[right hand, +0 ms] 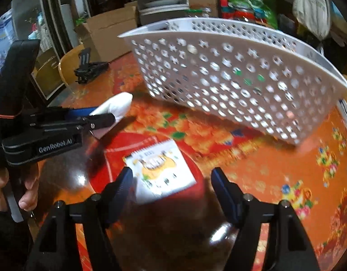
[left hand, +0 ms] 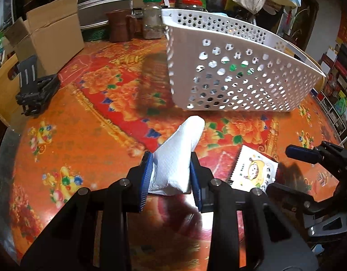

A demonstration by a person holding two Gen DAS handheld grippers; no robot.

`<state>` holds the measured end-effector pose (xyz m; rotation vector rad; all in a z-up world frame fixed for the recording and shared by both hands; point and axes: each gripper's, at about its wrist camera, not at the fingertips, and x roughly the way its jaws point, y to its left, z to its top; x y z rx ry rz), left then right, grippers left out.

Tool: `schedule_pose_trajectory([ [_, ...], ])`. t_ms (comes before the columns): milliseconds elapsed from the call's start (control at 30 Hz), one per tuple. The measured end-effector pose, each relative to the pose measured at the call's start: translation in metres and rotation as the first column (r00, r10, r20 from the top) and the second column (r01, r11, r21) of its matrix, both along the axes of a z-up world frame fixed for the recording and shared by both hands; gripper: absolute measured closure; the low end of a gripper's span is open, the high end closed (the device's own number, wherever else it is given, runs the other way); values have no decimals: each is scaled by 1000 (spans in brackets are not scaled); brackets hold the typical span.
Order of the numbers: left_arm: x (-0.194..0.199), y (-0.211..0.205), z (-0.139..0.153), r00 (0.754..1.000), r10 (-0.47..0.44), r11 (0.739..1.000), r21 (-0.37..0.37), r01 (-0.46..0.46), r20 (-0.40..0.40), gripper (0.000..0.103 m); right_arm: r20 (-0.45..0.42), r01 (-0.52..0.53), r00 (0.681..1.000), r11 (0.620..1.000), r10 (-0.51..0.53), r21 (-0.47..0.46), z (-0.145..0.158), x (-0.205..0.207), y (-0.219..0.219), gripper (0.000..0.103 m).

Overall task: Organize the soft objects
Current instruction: 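Carry the white cloth with the left tool while the right tool carries the cartoon packet to the basket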

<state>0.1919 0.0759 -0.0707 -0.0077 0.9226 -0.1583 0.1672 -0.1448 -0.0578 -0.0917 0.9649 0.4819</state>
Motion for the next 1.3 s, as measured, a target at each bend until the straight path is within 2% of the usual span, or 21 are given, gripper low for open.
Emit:
schedule_pose_trajectory([
  [133, 0, 3, -2, 1000, 3, 1000, -6, -3, -7, 74, -30, -34, 999, 997, 32, -74, -15, 9, 20, 31],
  [267, -1, 2, -3, 1000, 1, 1000, -10, -1, -4, 74, -17, -45, 999, 993, 43, -107, -17, 11, 26, 31],
  [333, 1, 2, -4, 1000, 3, 1000, -13, -3, -8, 74, 11, -69, 997, 987, 71, -143, -18, 7, 32, 40],
  [567, 2, -1, -8, 1000, 3, 1000, -4, -3, -10, 74, 39, -95, 994, 984, 102, -151, -16, -2, 38, 62],
  [600, 3, -1, -8, 1000, 3, 1000, -4, -3, -11, 74, 40, -105, 993, 983, 112, -150, -15, -4, 39, 75],
  [633, 3, -1, -8, 1000, 4, 1000, -4, -4, -11, 74, 44, -104, 993, 982, 112, -160, -15, -5, 42, 83],
  [733, 2, -2, -7, 1000, 5, 1000, -5, -5, -11, 74, 50, -107, 992, 980, 117, -169, -15, -10, 42, 87],
  [767, 2, -2, -7, 1000, 5, 1000, -6, -6, -11, 74, 48, -106, 992, 981, 115, -161, -14, -10, 42, 91],
  [1033, -5, -3, 1, 1000, 0, 1000, -8, 0, 13, 74, 75, -79, 994, 993, 86, -86, 7, -21, 19, 95],
  [1300, -29, -7, 32, 996, 0, 1000, 0, 0, 91, 75, 108, -33, 994, 999, 35, -22, 38, -32, -17, 95],
])
